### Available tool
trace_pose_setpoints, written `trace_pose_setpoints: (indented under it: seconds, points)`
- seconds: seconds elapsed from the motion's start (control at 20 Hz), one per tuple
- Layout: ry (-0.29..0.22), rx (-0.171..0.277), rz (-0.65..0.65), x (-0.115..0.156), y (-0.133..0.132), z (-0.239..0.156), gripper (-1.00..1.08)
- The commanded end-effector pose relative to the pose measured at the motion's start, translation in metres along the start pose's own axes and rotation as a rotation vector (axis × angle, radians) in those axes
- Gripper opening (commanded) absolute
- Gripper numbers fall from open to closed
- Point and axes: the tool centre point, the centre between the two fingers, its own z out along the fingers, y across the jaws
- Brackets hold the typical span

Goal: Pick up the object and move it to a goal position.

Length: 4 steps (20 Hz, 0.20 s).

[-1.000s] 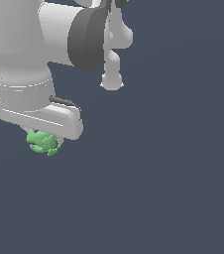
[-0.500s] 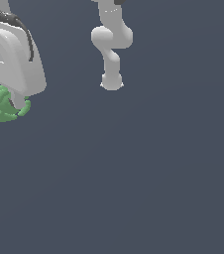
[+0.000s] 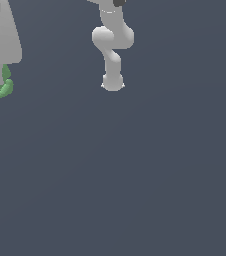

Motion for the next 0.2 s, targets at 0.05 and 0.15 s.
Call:
trace_pose_setpoints:
  seconds: [0.05, 0.15]
  points:
    - [0.001, -0.002, 0.007, 0.0013, 0.0014, -0.0038, -1.0]
    - [0.001, -0.002, 0.007, 0.0015, 0.0015, -0.0037, -1.0]
